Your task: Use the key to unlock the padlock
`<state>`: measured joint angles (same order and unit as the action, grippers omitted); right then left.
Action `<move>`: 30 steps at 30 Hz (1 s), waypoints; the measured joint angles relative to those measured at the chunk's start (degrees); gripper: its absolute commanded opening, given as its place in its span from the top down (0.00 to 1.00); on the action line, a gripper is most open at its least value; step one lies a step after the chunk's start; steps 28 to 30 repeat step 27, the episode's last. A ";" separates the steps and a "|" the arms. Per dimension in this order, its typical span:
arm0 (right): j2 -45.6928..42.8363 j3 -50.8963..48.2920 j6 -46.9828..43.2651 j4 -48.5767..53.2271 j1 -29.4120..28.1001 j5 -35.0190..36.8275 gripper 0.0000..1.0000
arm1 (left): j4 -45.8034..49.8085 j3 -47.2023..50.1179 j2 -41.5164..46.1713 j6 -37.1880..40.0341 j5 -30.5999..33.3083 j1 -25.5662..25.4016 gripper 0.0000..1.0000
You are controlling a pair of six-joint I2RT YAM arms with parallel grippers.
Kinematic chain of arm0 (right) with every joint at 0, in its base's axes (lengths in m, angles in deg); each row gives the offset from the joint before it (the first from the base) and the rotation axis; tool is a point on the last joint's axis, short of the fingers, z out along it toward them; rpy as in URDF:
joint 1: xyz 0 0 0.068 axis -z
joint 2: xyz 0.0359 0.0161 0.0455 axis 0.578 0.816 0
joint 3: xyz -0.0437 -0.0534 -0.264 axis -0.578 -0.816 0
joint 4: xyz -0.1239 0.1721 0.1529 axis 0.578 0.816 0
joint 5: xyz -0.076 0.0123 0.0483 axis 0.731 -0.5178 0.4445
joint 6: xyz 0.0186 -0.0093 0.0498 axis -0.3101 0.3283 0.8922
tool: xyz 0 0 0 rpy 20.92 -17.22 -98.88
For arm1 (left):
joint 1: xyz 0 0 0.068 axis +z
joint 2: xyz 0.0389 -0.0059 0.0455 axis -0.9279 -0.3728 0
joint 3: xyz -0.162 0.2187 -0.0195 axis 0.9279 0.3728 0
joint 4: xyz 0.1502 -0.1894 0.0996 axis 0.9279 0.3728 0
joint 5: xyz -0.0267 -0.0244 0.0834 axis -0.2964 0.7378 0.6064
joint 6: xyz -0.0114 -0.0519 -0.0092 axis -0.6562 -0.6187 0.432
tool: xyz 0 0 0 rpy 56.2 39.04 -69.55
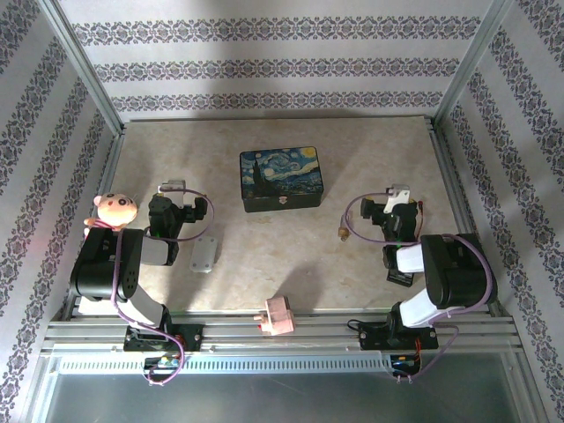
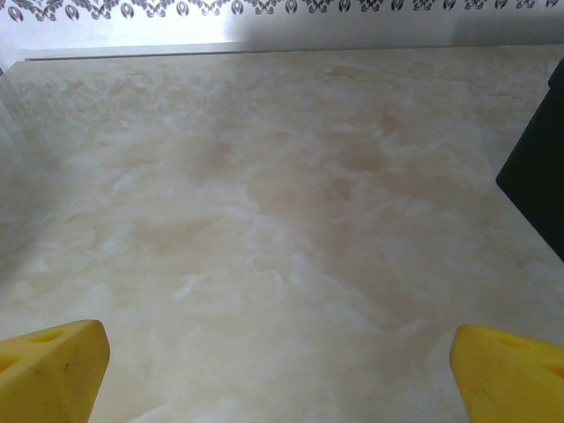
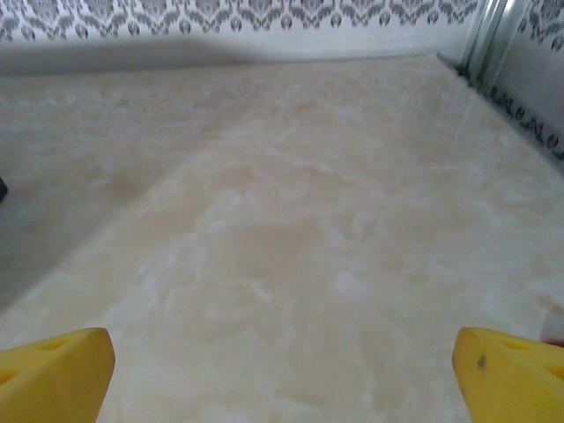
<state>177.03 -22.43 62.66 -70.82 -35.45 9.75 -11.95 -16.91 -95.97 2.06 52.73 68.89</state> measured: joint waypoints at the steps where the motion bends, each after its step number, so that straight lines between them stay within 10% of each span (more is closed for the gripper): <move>1: 0.00 0.52 -0.02 -0.07 0.00 0.20 0.02 | 0.02 0.00 0.00 0.00 0.00 0.00 0.01; 30: 0.00 0.90 -0.02 0.24 0.00 1.09 0.02 | 0.74 0.00 0.00 0.02 -1.27 0.00 0.01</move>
